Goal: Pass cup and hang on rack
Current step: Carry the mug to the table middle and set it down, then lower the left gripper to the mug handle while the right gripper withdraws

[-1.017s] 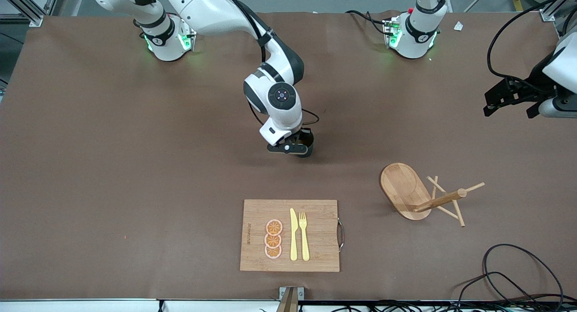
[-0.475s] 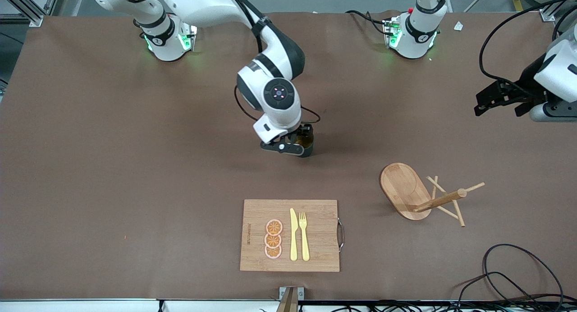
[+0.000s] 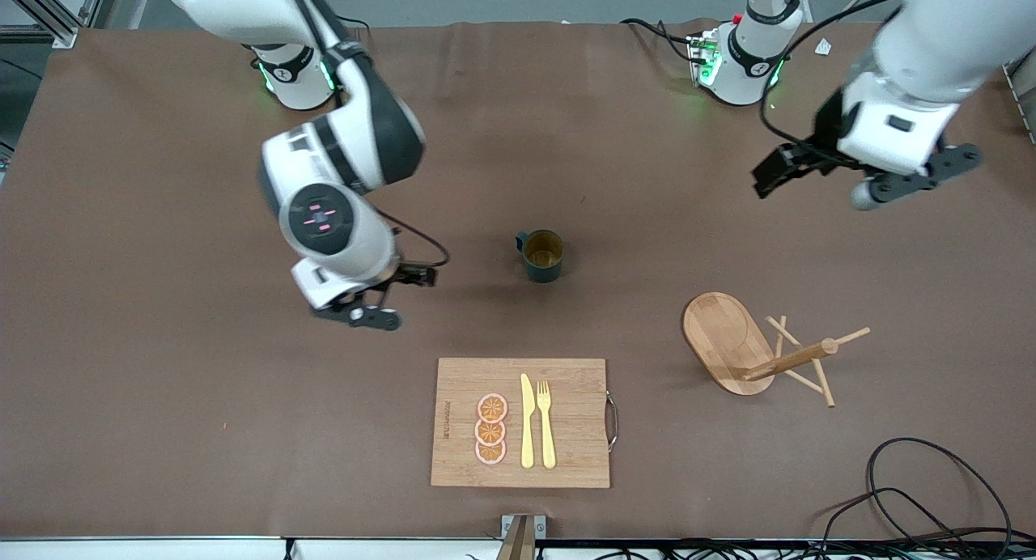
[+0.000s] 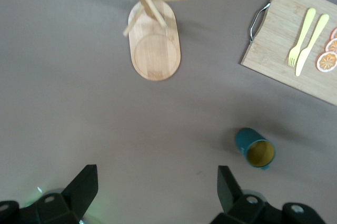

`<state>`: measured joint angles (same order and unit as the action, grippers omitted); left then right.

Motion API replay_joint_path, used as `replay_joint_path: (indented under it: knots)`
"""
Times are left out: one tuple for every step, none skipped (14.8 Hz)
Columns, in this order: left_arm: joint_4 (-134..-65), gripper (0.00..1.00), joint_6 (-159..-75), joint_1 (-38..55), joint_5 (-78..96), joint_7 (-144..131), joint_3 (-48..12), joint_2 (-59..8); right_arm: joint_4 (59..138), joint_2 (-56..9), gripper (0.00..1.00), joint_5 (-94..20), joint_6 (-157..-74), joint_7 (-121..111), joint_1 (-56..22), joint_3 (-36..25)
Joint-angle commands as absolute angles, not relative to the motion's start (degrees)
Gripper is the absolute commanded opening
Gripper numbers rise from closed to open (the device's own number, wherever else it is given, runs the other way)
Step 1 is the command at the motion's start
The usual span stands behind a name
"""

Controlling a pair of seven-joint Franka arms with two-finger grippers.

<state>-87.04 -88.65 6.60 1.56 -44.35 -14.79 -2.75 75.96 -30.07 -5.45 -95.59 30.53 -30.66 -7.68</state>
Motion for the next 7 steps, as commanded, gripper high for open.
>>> replay_joint_path:
  knots:
    - [-86.13, 1.0, -89.2, 8.87, -4.81, -55.07, -19.67, -5.53, 80.06, -24.36, 1.0, -4.66, -93.35, 16.84, -22.36, -6.59]
    - [-86.13, 1.0, -90.34, 10.01, -5.79, -59.11, -20.73, -6.49, 81.03, -22.95, 1.0, -4.57, -92.9, 12.09, -19.54, -6.59]
    - [-86.05, 1.0, -91.4, 11.67, -6.67, -63.67, -21.18, -7.55, 82.43, -21.81, 1.0, -4.31, -92.55, 8.21, -17.16, -6.59]
    - [-86.04, 1.0, -92.28, 14.04, -8.16, -67.98, -21.18, -8.78, 84.27, -20.4, 1.0, -2.91, -92.64, 5.13, -14.79, -6.59]
    - [-85.96, 1.0, -92.72, 17.02, -10.78, -71.59, -21.18, -10.01, 85.94, -19.09, 1.0, -0.81, -92.98, 2.49, -12.94, -6.5]
    - [-85.87, 1.0, -92.72, 19.92, -13.77, -74.94, -21.18, -11.59, 86.91, -18.2, 1.0, 0.43, -92.9, 0.46, -11.53, -6.5]
    - [-85.87, 1.0, -92.72, 22.82, -16.5, -78.71, -21.18, -13.17, 87.71, -17.24, 1.0, 0.7, -92.64, -1.3, -9.51, -6.5]
